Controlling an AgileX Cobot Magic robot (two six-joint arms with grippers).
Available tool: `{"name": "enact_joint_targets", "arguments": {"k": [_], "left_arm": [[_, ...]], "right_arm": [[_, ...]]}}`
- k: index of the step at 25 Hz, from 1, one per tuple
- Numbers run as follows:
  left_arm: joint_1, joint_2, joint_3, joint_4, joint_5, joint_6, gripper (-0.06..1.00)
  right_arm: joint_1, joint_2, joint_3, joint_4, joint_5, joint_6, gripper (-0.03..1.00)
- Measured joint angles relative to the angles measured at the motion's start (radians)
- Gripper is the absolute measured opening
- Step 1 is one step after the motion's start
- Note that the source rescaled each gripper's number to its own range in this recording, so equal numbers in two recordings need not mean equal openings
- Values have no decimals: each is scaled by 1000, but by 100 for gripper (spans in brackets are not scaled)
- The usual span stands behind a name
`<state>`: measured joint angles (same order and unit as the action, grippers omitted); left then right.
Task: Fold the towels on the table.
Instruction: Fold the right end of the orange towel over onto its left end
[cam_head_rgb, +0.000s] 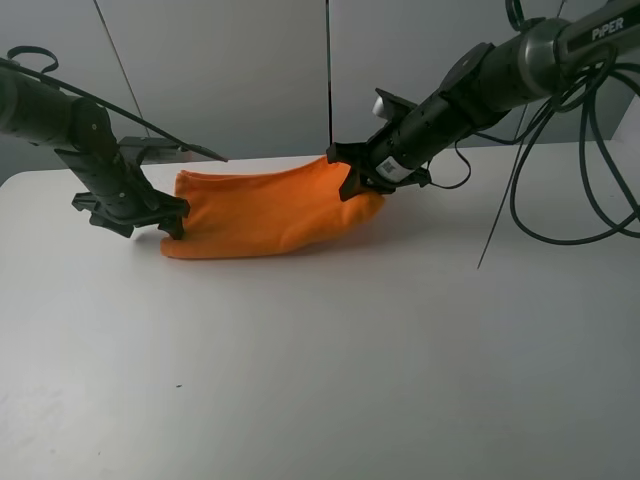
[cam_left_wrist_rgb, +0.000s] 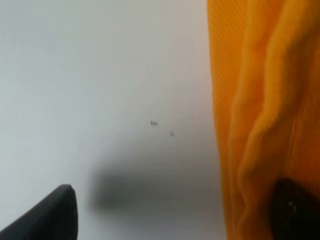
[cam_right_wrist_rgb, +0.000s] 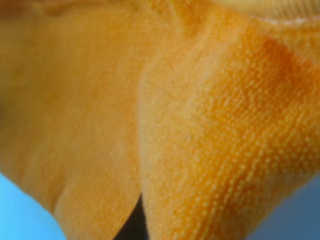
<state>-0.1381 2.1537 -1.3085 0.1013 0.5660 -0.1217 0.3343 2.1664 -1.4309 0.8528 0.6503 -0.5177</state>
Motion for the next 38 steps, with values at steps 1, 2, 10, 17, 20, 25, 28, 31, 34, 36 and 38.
{"name": "enact_joint_targets", "arguments": {"k": [1,2,10,17,20,25,28,31,34,36,38], "left_arm": [[0,-1,0,-2,13,0,100],[0,-2,0,-4,28,2,100],[-23,-5,0,5,48,28,100],[-43,-5,0,20,39,34,100],[-43,-5,0,20,38,38,100],[-43,-5,0,20,32,39,100],[-43,-5,0,20,32,40,100],[-43,-5,0,18,32,42,100],[-43,-5,0,18,30,43,100],[-43,-5,0,18,30,45,100],[-44,-5,0,18,27,45,100]], "right_arm": [[0,-14,0,-17,31,13,7],[0,-26,0,-29,53,24,7],[0,-32,0,-32,103,45,7],[37,-32,0,205,106,-110,7],[84,-32,0,364,106,-226,7],[145,-23,-9,570,106,-355,7],[170,24,-59,594,106,-355,7],[183,83,-120,583,126,-310,7],[189,113,-164,494,142,-205,7],[189,118,-168,435,150,-153,7],[190,122,-168,407,162,-132,7]]}}
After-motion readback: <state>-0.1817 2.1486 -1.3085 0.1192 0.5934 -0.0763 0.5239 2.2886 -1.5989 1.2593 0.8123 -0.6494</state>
